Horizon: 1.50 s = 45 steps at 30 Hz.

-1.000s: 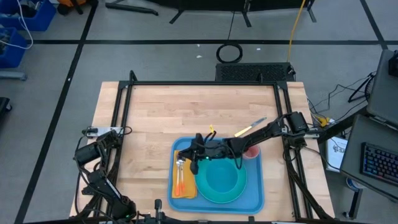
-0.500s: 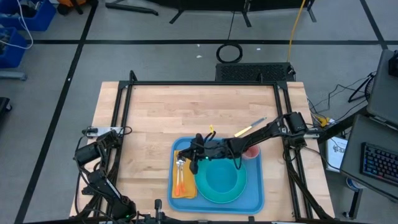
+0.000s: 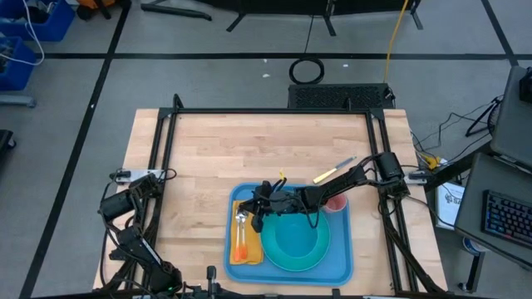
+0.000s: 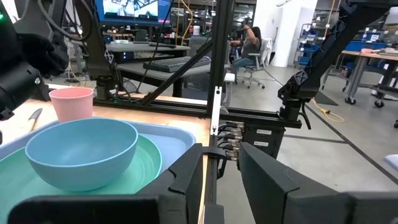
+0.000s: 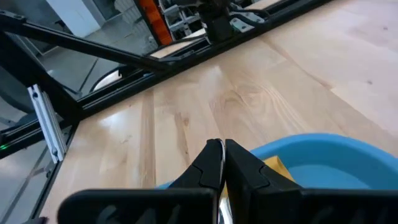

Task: Set up tray
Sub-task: Put the spoon beside the fork on top of the napkin

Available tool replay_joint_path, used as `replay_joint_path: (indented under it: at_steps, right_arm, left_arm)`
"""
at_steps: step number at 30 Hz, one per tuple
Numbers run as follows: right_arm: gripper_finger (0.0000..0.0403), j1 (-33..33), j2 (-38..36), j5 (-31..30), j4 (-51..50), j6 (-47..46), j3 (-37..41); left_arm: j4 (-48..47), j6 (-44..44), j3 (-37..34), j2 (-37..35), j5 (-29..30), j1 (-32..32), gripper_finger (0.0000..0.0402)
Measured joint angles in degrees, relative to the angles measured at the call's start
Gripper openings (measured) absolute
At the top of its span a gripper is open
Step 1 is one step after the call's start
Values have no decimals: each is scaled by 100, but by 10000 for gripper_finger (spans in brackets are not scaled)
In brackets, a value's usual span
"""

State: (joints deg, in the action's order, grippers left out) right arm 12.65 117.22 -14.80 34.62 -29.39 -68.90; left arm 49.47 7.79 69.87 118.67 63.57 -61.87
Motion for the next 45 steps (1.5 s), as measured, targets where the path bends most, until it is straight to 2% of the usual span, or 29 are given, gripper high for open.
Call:
replay_joint_path:
  at_steps: [29, 33, 45]
  right_arm:
    - [1, -69, 67, -214, -406, -286, 2]
    - [2, -66, 65, -489, -613, -294, 1]
    - [3, -174, 65, -287, -876, -437, 1]
  left_arm:
    - [-38, 15, 0, 2, -2, 0, 108]
    - [-39, 15, 0, 2, -2, 0, 108]
    - [-37, 15, 0, 2, -8, 0, 108]
